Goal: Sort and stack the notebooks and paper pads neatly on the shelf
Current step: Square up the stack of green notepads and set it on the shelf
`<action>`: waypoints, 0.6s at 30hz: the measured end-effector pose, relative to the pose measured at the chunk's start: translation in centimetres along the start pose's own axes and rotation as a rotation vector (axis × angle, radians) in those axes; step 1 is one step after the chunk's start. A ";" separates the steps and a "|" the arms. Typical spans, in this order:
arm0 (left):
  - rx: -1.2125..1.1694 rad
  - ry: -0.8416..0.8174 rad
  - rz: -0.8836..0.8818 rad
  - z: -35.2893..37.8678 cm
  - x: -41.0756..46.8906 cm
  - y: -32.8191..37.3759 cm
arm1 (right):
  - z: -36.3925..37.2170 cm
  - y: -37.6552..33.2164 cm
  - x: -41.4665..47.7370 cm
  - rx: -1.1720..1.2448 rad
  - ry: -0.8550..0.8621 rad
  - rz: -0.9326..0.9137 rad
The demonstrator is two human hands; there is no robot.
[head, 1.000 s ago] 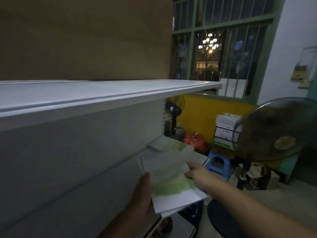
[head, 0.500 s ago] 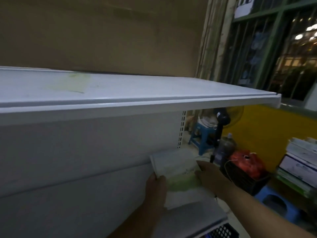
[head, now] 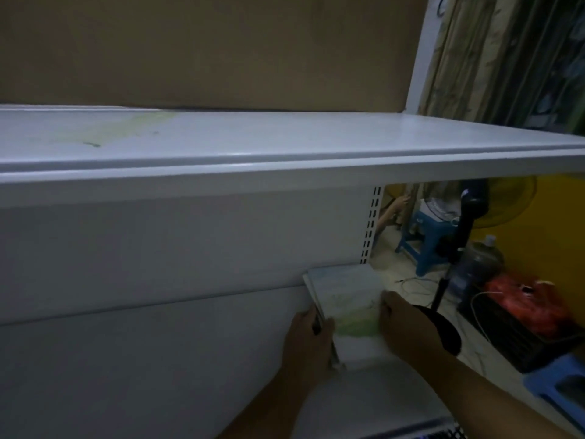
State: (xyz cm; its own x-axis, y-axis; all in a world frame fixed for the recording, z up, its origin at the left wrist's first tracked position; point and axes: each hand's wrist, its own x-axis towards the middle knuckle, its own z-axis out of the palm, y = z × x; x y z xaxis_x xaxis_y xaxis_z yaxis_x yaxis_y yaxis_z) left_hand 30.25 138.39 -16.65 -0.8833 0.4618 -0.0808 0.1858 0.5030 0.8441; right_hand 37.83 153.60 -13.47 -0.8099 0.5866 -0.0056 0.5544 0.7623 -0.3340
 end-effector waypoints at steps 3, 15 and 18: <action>0.042 -0.010 0.037 -0.4 -0.9 0.2 | -0.7 -0.7 -0.1 -0.278 -0.056 -0.006; 0.908 0.107 0.124 -28.4 -7.9 -6.5 | 1.5 -23.1 -8.1 -0.342 -0.079 -0.455; 1.073 0.150 0.021 -38.8 -14.3 -10.8 | 3.7 -32.5 -13.5 -0.331 -0.145 -0.687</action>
State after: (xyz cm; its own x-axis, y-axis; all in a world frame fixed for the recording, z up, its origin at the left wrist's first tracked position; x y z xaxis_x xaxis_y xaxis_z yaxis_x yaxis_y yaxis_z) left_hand 24.12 97.98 -4.04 -0.9056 0.4206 0.0552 0.4171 0.9065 -0.0654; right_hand 30.04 119.85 -6.04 -0.9970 -0.0717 -0.0300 -0.0714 0.9974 -0.0084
